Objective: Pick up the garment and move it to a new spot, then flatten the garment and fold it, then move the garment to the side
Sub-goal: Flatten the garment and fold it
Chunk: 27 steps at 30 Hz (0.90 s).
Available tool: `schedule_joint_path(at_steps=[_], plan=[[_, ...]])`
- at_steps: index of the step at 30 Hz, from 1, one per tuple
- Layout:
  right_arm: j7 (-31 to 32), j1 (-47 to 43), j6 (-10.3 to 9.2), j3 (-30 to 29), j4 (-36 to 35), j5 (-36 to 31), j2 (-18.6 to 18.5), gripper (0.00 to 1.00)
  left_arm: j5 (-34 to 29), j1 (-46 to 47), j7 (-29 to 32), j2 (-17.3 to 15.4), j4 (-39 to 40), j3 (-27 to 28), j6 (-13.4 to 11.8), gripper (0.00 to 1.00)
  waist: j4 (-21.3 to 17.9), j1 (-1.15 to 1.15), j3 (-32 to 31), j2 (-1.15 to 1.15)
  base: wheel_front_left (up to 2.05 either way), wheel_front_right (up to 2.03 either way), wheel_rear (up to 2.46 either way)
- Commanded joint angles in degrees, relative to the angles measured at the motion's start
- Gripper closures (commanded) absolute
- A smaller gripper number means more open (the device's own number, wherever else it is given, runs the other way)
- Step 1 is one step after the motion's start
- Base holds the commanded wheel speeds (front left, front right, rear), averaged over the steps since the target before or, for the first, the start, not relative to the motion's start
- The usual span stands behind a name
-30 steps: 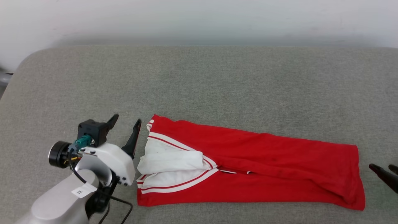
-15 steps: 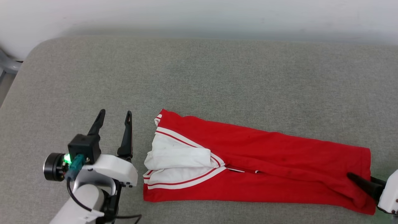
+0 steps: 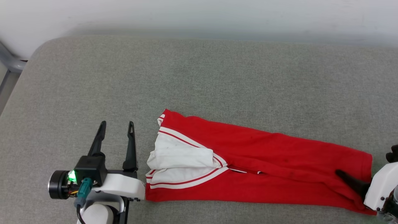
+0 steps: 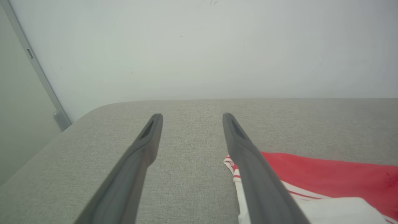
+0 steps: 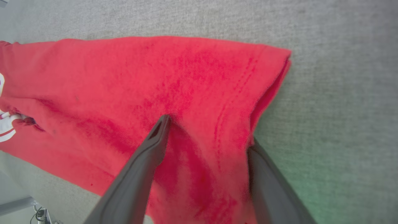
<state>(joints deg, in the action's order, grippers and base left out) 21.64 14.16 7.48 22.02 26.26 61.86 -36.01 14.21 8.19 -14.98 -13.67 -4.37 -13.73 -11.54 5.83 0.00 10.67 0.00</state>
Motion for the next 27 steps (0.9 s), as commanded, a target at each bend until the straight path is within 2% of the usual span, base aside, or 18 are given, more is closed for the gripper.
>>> schedule_joint_path(at_steps=[1, 9, 17, 20, 27], plan=[[0.1, 0.0, 0.01, 1.8, 1.0, 0.0, 2.1, 1.00, -1.2, -1.0, -0.3, 0.8, 0.4, 0.7, 0.5, 0.00, 0.0, 0.00, -0.2, 0.00, 0.00, 0.00, 0.00], [-3.0, 1.4, -0.05, 2.3, 3.1, 0.7, -2.1, 1.00, -5.5, -3.7, -0.3, 4.4, 1.2, 4.5, 3.5, 0.00, -0.2, 0.00, -1.9, 0.00, 0.00, 0.00, 0.00], [-4.4, 0.3, -0.04, 1.0, 4.9, 2.0, -8.4, 1.00, -8.3, -6.0, -0.3, 6.3, 1.4, 7.1, 5.7, 0.00, -0.8, 0.00, -3.9, 0.00, 0.00, 0.00, 0.00], [-4.0, 0.2, -0.03, 0.5, 5.0, 2.5, -9.1, 1.00, -8.6, -6.3, -0.3, 6.4, 1.2, 7.8, 6.4, 0.00, -1.0, 0.00, -4.2, 0.00, 0.00, 0.00, 0.00], [-1.9, -0.7, -0.01, 1.4, -2.0, 3.1, -10.5, 1.00, -9.6, -7.3, -0.3, 7.5, 1.0, 9.6, 7.9, 0.00, -1.2, 0.00, -5.0, 0.00, 0.00, 0.00, 0.00]])
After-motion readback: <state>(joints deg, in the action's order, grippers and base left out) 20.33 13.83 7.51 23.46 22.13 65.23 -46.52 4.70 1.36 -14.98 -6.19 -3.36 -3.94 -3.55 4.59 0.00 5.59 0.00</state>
